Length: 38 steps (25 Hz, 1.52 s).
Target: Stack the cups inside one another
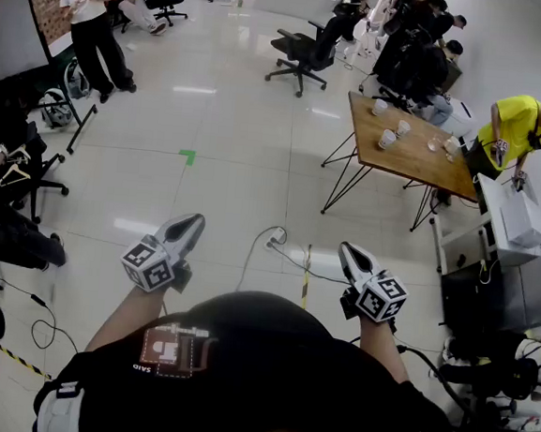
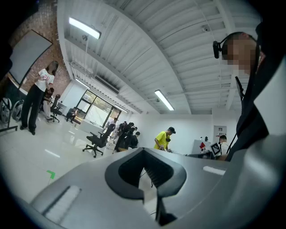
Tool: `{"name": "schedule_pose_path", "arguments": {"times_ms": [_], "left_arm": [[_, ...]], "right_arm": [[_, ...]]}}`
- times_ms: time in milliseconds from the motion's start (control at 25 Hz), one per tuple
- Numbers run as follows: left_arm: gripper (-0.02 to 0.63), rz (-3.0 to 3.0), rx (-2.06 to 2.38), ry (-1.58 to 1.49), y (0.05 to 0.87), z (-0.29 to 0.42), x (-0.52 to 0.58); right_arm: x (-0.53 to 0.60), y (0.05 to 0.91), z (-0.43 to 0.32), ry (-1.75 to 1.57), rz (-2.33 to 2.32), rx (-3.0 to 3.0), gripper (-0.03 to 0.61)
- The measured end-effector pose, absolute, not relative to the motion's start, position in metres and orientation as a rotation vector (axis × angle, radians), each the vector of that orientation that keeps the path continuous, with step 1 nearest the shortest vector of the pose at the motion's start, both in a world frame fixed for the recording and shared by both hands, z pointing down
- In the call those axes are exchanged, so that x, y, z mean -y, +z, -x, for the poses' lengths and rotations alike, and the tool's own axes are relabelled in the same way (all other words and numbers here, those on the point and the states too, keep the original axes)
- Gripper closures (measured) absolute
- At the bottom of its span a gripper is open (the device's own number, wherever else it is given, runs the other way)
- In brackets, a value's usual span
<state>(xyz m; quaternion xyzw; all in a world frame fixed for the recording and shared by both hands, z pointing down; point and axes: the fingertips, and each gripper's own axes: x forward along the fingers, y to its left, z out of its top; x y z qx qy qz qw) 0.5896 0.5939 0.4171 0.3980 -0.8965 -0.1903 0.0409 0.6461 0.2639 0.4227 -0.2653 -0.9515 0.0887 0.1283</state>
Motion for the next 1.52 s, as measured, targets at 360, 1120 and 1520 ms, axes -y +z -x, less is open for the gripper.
{"name": "schedule_pose_path", "arguments": {"times_ms": [360, 1120, 1520], "left_arm": [[0.614, -1.255, 2.705, -0.525, 0.435, -0.556, -0.638], [0.614, -1.036, 2.811, -0.509, 0.423, -0.425, -0.479], [0.614, -0.968, 2.780, -0.548, 0.438, -0.328, -0.462]], "right_arm": [[-0.318, 0.429, -0.612, 0.257, 0.748, 2.749, 0.565], [-0.170, 0.451, -0.434, 0.215, 1.021, 2.651, 0.565], [-0.150, 0.466, -0.329, 0.240, 1.049, 2.612, 0.565]]}}
